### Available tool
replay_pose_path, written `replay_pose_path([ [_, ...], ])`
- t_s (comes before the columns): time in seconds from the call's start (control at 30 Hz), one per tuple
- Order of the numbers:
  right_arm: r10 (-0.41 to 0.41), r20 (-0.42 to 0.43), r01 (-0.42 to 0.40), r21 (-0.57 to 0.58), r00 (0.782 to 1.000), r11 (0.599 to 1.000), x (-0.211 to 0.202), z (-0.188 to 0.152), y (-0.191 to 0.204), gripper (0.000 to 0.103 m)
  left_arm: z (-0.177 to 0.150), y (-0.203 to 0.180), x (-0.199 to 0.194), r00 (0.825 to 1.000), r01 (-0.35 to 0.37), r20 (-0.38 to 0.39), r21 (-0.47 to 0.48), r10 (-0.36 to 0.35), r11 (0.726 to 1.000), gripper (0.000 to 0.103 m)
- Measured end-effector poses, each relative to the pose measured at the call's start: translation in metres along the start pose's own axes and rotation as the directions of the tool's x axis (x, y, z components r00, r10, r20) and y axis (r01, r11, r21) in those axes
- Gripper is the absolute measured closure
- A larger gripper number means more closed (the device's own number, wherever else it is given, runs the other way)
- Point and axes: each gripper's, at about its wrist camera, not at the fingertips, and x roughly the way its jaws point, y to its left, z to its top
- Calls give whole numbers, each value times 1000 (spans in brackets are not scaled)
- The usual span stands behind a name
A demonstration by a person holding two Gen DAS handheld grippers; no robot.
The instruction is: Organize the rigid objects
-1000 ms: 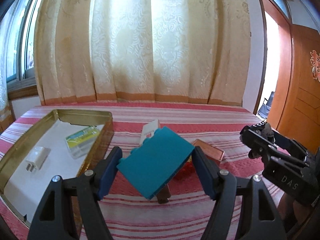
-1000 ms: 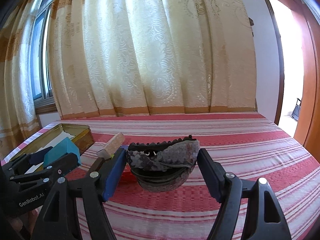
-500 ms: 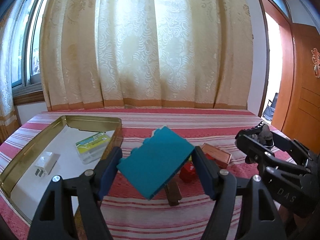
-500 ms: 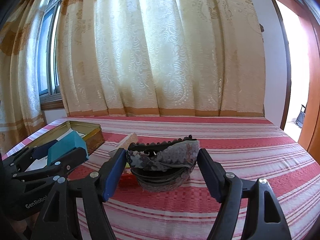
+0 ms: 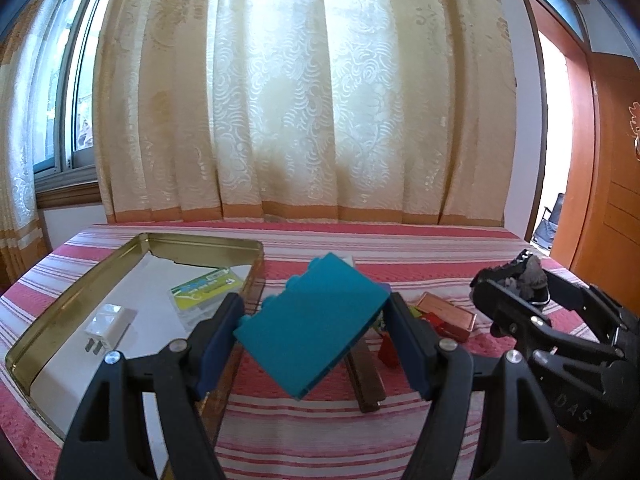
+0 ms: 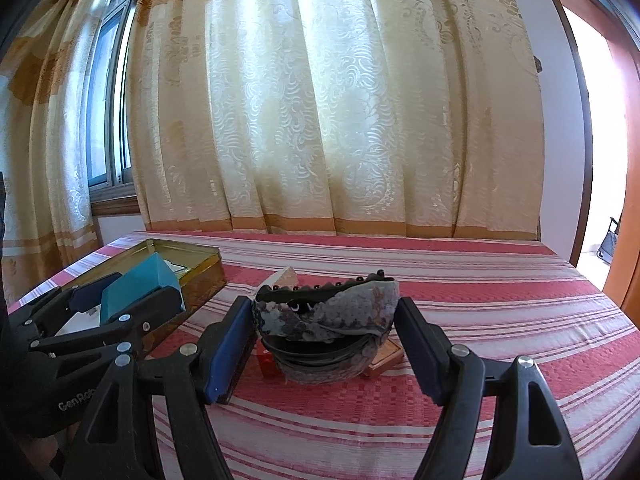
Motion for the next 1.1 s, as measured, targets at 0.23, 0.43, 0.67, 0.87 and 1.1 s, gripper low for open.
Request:
replay_pose_path([
  [0.23, 9, 9, -8, -5, 1000, 1000, -1, 0, 6, 29, 0, 5, -2, 1000, -10, 9, -5, 10, 1000, 31],
  [0.43, 15, 12, -15, -9, 1000, 1000, -1, 0, 9, 29, -1, 11, -4, 1000, -21, 18, -11, 21, 1000, 31],
  [0.67, 24, 20, -24, -15, 1000, 1000, -1, 0, 15, 29, -1, 16, -8, 999, -36, 33, -19, 36, 999, 31],
  [0.87, 37, 22, -37, -22, 999, 999, -2, 0, 21, 29, 0, 22, -10, 998, -45, 42, -26, 46, 999, 31],
  [1.1, 48, 22, -47, -30, 999, 998, -1, 0, 27, 29, 0, 26, -12, 998, -50, 48, -32, 51, 998, 31],
])
